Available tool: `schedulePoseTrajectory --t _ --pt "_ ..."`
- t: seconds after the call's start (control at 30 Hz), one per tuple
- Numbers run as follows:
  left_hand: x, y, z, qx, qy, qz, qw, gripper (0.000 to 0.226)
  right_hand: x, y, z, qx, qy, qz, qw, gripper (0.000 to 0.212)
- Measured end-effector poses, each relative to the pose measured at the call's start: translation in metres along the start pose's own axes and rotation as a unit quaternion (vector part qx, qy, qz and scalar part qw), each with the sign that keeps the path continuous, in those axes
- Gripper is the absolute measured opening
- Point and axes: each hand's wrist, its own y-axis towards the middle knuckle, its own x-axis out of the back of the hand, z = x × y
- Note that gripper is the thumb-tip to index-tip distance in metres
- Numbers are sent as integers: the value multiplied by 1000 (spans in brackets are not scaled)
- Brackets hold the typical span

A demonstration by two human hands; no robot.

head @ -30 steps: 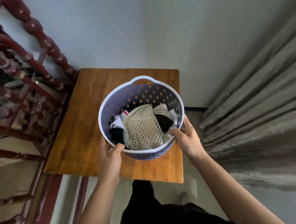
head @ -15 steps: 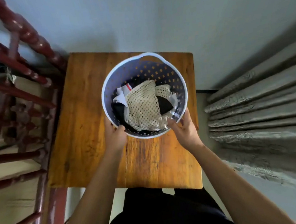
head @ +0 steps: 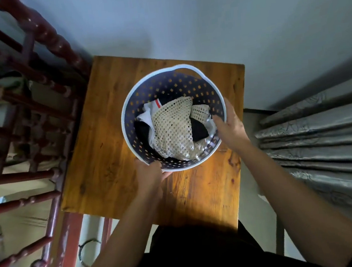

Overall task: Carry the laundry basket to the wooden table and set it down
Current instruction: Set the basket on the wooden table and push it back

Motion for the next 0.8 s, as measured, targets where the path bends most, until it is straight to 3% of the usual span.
schedulePoseTrajectory --t 0.2,0.53,0.63,0.7,0.8 --pt "-2 28 -60 -14 41 -18 999 63 -1 23 19 23 5 11 1000 65" --pt "-14 105 -196 -143 177 -2 974 51 -41 51 62 17 55 -11 998 82" --pt "-12 115 -204 -148 159 -22 976 47 -55 55 69 23 22 10 999 73" --pt "-7 121 -197 -142 140 -38 979 58 -60 58 71 22 8 31 999 71" --pt "-7 117 -175 -94 98 -37 990 63 -56 65 73 4 42 32 999 88"
